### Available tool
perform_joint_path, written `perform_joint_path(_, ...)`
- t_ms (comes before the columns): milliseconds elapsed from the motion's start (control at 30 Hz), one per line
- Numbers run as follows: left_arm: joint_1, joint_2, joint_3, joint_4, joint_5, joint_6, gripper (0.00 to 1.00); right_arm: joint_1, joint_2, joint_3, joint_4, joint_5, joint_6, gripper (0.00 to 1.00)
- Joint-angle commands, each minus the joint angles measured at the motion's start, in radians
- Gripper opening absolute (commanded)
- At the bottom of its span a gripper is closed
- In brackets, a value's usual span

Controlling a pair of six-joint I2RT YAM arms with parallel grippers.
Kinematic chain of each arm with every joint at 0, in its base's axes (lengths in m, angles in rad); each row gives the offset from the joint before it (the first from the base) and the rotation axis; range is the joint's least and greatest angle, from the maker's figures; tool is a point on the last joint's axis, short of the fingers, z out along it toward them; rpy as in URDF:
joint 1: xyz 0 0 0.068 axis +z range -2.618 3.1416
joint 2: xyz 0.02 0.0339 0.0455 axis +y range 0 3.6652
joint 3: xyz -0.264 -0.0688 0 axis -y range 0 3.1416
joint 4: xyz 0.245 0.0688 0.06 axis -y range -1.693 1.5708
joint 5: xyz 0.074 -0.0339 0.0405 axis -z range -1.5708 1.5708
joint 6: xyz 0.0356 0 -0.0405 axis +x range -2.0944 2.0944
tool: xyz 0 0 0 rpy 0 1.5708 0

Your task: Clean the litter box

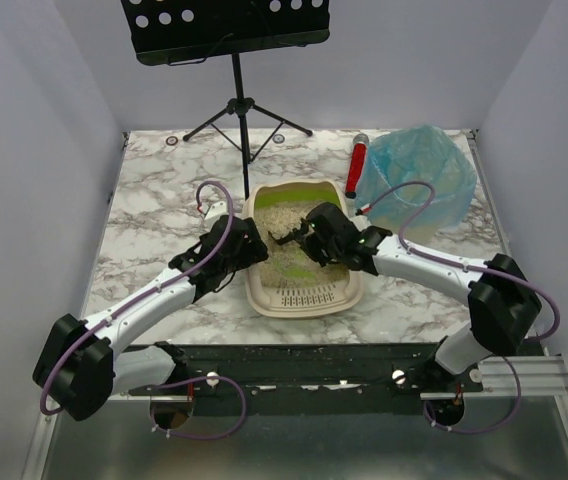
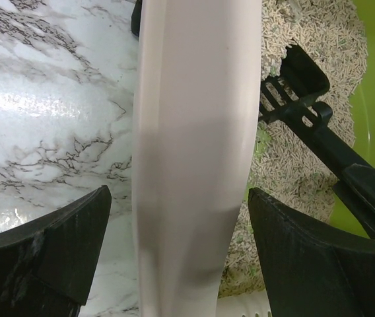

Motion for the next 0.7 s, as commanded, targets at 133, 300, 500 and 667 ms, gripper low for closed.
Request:
perform_joint_path(133,0.003,-0.001,-0.005,0.013,0.005,-0.015,0.92,-0.043,0.175,-0.022,-0.139,0.079,0.007,0.01)
perform_joint_path(300,0.003,0.022,0.004,0.015,0.006,-0.013,0.92,-0.042,0.177,-0.064,-0.018,0.081,-0.087,0.01)
perform_joint_path(500,0.003,0.045,0.018,0.012,0.031,-0.013,0.90,-0.043,0.111,-0.217,0.209,0.066,-0.134,0.01)
perform_joint_path(667,0.003,0.033,0.010,0.015,0.043,-0.025,0.88,-0.043,0.071,-0.290,0.368,0.053,-0.193,0.01)
